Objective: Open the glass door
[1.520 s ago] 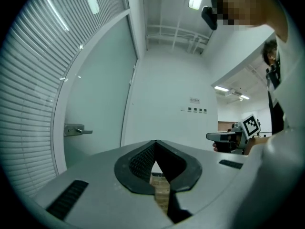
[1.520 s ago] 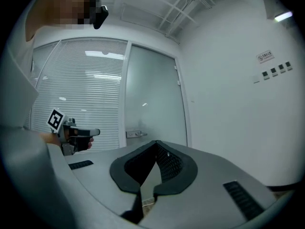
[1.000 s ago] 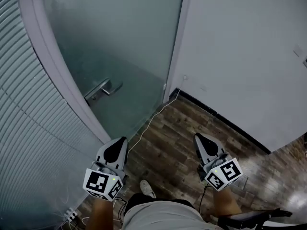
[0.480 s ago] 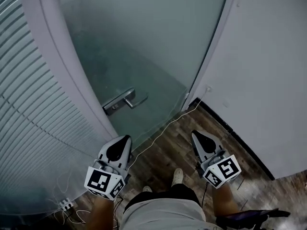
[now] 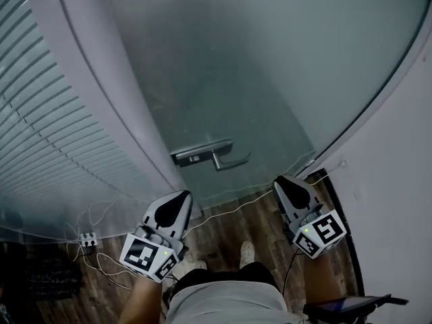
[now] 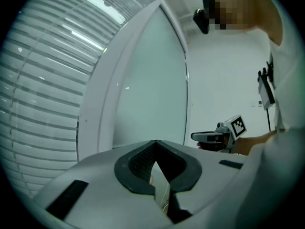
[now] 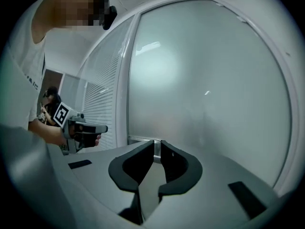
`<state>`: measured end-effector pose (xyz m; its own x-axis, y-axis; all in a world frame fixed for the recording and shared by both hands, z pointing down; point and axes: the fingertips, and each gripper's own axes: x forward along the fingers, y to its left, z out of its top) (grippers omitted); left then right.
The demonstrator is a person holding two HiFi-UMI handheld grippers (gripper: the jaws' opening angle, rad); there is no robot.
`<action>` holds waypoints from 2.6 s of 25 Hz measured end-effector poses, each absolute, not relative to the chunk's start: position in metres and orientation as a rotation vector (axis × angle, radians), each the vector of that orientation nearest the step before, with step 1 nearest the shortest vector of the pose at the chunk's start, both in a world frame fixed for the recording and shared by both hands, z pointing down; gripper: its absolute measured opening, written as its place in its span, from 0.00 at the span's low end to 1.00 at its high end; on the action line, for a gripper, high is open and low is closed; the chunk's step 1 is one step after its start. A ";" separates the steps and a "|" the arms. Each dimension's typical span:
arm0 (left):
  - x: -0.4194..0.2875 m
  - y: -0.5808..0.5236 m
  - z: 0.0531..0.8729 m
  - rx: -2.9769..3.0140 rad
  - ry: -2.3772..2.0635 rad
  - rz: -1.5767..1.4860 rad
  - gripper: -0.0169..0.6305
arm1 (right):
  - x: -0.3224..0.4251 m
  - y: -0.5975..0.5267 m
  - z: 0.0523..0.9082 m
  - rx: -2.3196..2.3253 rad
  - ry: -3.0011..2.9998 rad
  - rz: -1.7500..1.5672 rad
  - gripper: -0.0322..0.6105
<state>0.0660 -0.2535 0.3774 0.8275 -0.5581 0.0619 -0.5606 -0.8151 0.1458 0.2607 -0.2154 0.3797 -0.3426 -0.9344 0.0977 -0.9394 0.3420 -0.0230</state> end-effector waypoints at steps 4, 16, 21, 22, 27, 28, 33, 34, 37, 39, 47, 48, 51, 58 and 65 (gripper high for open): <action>0.078 -0.257 0.366 2.804 -1.008 0.006 0.03 | 0.271 -0.246 0.380 1.550 -2.584 0.120 0.16; 0.074 -0.235 0.368 2.686 -1.268 0.021 0.03 | 0.251 -0.310 0.457 0.902 -2.384 0.006 0.31; 0.070 -0.228 0.371 2.664 -1.303 0.027 0.03 | 0.247 -0.317 0.471 0.869 -2.286 -0.046 0.30; 0.069 -0.227 0.372 2.660 -1.306 0.027 0.03 | 0.247 -0.317 0.472 0.875 -2.282 -0.050 0.25; 0.067 -0.229 0.375 2.657 -1.298 0.040 0.03 | 0.245 -0.322 0.468 0.940 -2.287 -0.041 0.24; 0.066 -0.229 0.376 2.656 -1.298 0.039 0.03 | 0.246 -0.322 0.470 0.944 -2.285 -0.027 0.24; 0.061 -0.224 0.377 2.657 -1.308 0.021 0.03 | 0.244 -0.323 0.487 0.972 -2.295 0.043 0.24; 0.062 -0.222 0.377 2.659 -1.305 0.023 0.03 | 0.244 -0.324 0.489 0.984 -2.303 0.056 0.24; 0.067 -0.221 0.378 2.663 -1.301 0.036 0.03 | 0.249 -0.328 0.492 1.014 -2.318 0.076 0.24; 0.066 -0.222 0.378 2.659 -1.306 0.040 0.03 | 0.249 -0.334 0.492 1.031 -2.324 0.078 0.24; 0.062 -0.232 0.373 2.640 -1.348 0.023 0.03 | 0.251 -0.368 0.478 1.081 -2.332 0.028 0.24; 0.059 -0.232 0.373 2.637 -1.353 0.018 0.03 | 0.249 -0.372 0.477 1.084 -2.330 0.024 0.24; 0.052 -0.232 0.372 2.630 -1.375 0.004 0.03 | 0.245 -0.385 0.475 1.100 -2.320 0.011 0.24; 0.050 -0.229 0.371 2.615 -1.417 -0.014 0.03 | 0.248 -0.416 0.478 1.154 -2.320 0.028 0.24; 0.045 -0.224 0.369 2.601 -1.445 -0.013 0.03 | 0.251 -0.449 0.478 1.197 -2.310 0.049 0.24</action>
<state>0.0451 -0.2241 0.3686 0.5314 -0.8440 0.0725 -0.8425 -0.5178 0.1486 0.2512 -0.4491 0.4775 -0.4648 -0.7491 0.4721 -0.7686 0.6060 0.2049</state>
